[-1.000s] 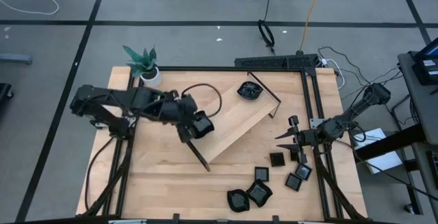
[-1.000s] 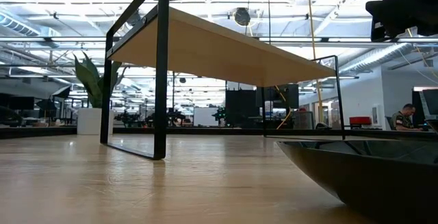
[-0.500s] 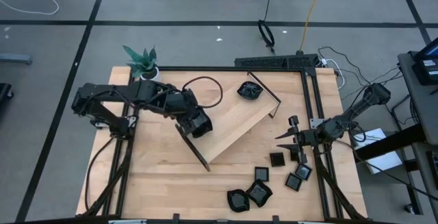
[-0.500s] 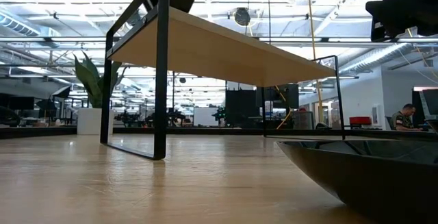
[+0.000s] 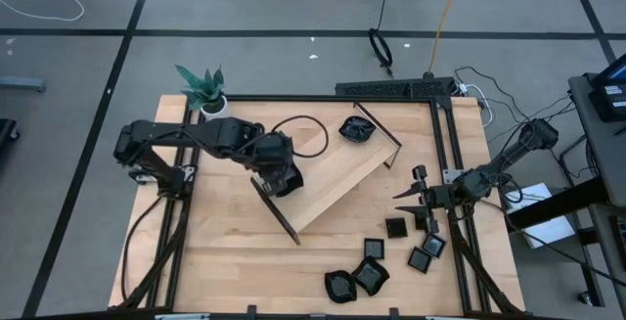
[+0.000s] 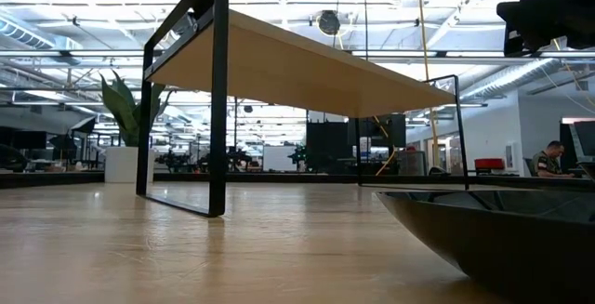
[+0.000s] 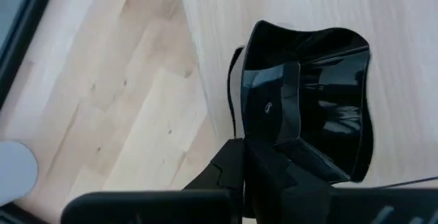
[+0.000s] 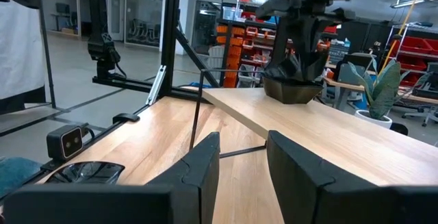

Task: Pick & Place Mini shaped plates
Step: Stack the distorted square plate on top of the other distorted square plates on the shelf

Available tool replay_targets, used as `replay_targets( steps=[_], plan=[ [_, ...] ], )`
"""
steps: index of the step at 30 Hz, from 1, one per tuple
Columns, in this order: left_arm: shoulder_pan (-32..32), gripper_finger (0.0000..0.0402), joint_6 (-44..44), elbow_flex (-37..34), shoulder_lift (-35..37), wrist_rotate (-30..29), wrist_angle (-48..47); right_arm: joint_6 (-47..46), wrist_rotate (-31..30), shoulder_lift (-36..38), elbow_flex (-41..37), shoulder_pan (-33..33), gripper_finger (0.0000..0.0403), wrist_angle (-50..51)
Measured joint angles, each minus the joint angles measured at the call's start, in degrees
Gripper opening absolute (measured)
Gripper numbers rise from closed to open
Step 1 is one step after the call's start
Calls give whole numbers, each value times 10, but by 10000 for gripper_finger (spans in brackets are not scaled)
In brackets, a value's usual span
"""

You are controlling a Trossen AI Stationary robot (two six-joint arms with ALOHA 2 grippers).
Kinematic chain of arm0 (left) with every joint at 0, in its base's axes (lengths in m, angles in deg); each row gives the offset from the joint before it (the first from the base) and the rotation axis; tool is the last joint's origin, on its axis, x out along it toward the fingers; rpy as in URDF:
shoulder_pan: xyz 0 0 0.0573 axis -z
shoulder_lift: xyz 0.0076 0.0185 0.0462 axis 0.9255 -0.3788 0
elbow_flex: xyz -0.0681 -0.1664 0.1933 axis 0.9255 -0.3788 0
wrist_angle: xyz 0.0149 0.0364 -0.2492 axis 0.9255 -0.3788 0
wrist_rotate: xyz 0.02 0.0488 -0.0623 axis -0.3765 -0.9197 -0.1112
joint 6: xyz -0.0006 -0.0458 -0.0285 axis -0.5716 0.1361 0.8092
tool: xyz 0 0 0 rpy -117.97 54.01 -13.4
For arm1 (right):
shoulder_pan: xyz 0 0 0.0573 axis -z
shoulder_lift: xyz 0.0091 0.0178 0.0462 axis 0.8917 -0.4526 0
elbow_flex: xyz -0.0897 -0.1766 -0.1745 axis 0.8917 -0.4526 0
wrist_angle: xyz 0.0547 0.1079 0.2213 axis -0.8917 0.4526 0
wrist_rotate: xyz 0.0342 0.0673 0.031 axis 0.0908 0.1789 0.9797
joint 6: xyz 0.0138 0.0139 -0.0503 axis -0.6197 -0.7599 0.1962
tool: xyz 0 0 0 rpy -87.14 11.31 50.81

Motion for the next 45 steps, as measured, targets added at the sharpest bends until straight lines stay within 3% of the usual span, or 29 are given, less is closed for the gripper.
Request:
replay_targets(
  steps=[8,19,30,38,45],
  plan=[
    [0,8,5,0,-1,3,-8,0,0,0,0,0,112,3],
    [0,96,17,0,-1,-11,-9,0,0,0,0,0,112,2],
    [1,148,-23,0,-1,-14,-10,0,0,0,0,0,112,3],
    [11,163,-83,0,3,-70,-17,2,0,0,0,0,112,-2],
    [26,163,-80,0,8,-138,-45,1,0,0,0,0,112,1]
  ],
)
